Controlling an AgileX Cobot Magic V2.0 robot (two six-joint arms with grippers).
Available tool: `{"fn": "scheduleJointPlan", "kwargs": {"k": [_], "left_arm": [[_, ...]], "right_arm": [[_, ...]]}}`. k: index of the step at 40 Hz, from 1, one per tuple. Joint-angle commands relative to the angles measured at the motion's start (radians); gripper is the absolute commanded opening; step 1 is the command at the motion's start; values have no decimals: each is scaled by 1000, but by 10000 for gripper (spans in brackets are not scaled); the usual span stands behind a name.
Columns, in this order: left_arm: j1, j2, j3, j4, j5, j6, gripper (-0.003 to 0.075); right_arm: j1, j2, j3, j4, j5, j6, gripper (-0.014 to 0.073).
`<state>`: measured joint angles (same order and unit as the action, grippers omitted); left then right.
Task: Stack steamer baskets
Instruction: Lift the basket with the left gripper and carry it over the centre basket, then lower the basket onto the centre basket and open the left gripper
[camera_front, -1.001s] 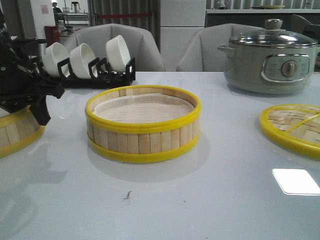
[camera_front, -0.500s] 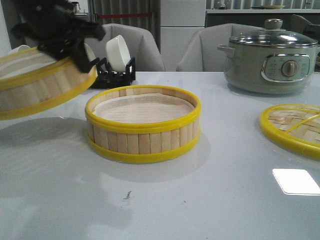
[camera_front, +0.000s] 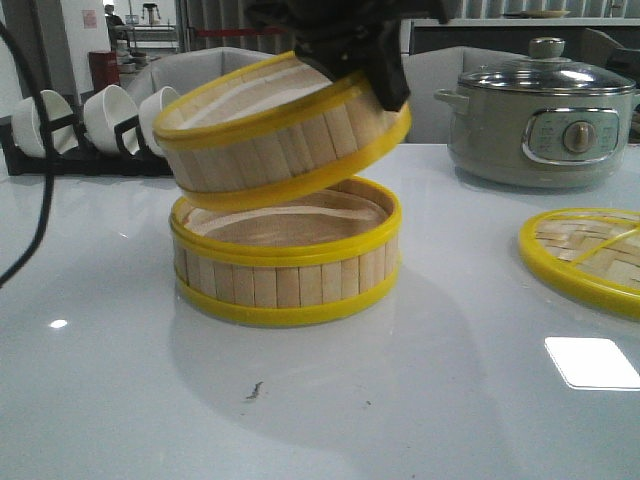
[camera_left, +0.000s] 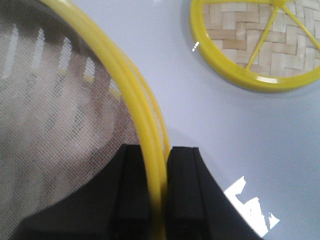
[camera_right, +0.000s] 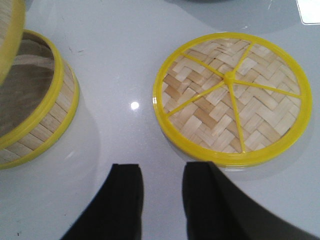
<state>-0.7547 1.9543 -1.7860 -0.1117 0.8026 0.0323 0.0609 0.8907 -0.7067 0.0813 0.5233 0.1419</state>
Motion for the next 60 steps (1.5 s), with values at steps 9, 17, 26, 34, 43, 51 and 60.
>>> {"fn": "scheduleJointPlan", "kwargs": {"k": [9, 17, 26, 34, 43, 51, 60], "left_arm": [[-37, 10, -46, 18, -24, 1, 89], [-37, 19, -46, 59, -14, 1, 89], [-37, 23, -46, 80, -6, 0, 89], [-37, 26, -42, 112, 1, -3, 89], [-37, 26, -42, 112, -1, -3, 89], [-37, 26, -42, 112, -3, -3, 89], [-37, 49, -42, 112, -5, -3, 89]], "right_arm": [[-1, -6, -40, -13, -67, -12, 328], [-1, -6, -40, -13, -67, -12, 328], [-1, -6, -40, -13, -67, -12, 328], [-1, -6, -40, -13, -67, -12, 328], [-1, -6, -40, -13, -67, -12, 328], [-1, -6, -40, -13, -67, -12, 328], [-1, -6, -40, -13, -67, -12, 328]]}}
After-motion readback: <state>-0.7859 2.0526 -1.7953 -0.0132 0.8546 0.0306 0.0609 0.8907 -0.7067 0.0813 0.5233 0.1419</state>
